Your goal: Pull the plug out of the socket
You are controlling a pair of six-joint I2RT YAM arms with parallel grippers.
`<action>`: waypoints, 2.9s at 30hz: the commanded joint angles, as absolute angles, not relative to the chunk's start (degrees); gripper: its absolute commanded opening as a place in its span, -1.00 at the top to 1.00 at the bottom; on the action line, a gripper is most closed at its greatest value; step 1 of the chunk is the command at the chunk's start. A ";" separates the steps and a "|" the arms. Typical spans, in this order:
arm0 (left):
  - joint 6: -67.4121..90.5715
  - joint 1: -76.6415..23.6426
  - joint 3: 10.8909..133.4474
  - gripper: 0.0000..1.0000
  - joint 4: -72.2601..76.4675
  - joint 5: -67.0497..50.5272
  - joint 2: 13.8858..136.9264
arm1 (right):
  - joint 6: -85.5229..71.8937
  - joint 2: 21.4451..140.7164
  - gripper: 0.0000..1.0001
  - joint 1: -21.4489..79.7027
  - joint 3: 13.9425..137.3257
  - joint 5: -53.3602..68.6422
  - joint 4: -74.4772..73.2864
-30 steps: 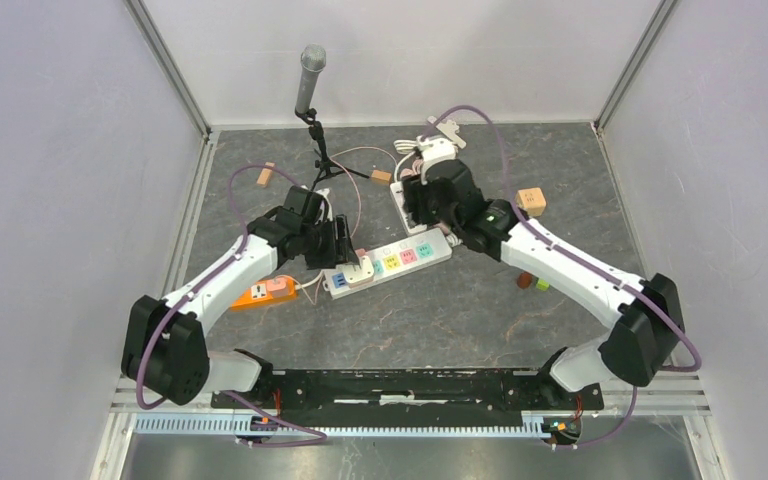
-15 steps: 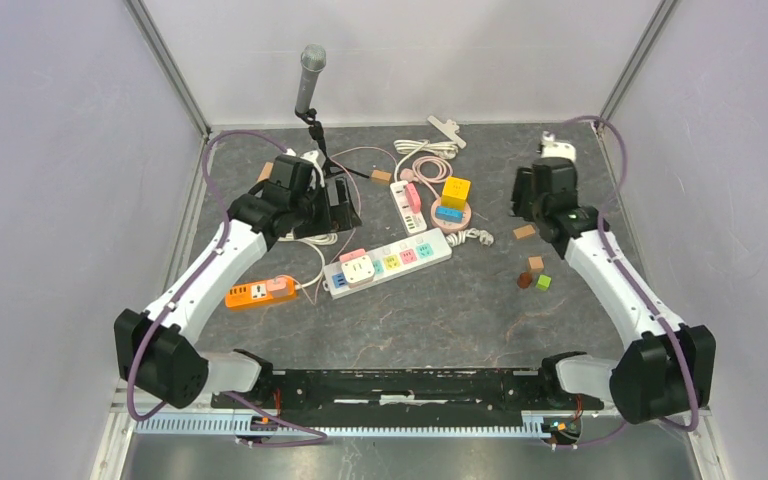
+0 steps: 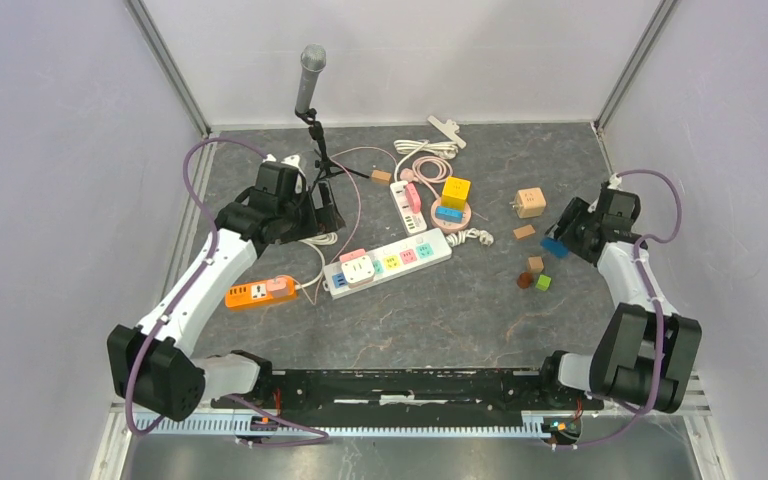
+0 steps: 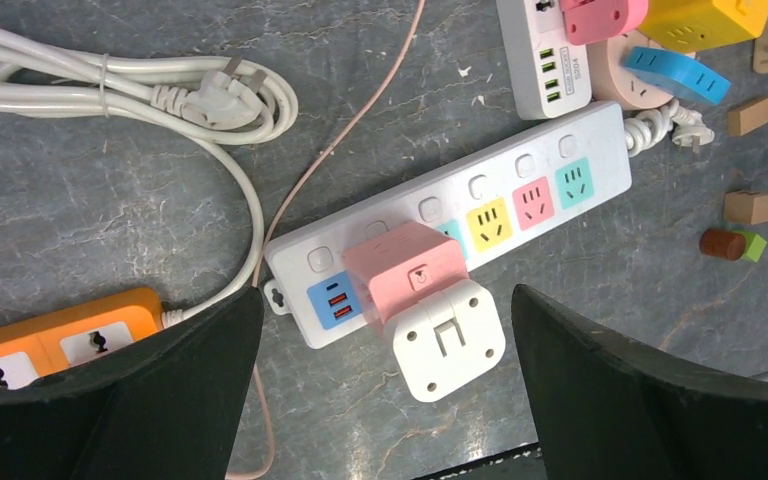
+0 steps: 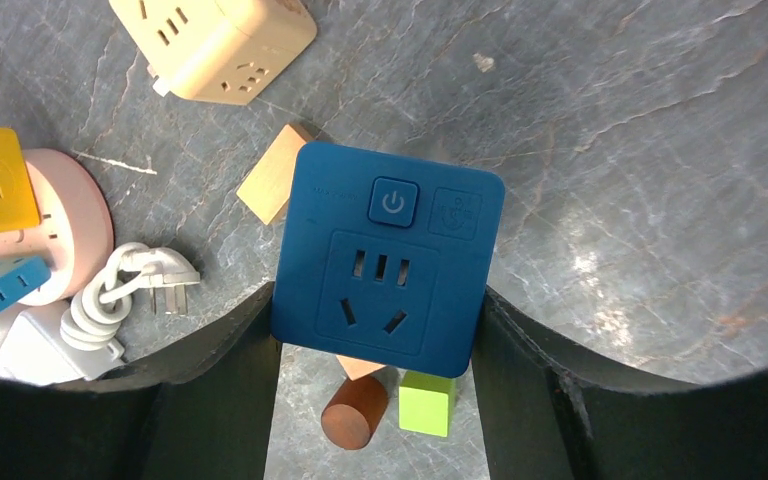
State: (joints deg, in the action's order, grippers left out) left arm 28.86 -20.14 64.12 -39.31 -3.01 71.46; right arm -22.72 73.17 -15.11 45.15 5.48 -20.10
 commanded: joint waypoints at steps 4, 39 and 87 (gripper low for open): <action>30.74 -19.14 62.69 -0.99 -38.41 -2.74 71.68 | -23.54 76.84 -0.08 -16.96 43.56 17.36 -12.35; 32.43 -18.45 60.79 -0.71 -41.04 1.88 75.88 | -17.77 65.65 -0.78 14.29 46.76 15.73 -3.35; 30.85 -13.97 55.91 -0.31 -39.67 -10.64 76.14 | 54.35 93.88 0.30 60.43 60.78 11.13 0.39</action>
State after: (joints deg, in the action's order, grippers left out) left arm 31.14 -14.26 56.05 -40.64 -7.92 76.25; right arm 52.03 93.97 59.88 56.69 12.73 3.38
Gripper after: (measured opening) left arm 0.662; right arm 0.401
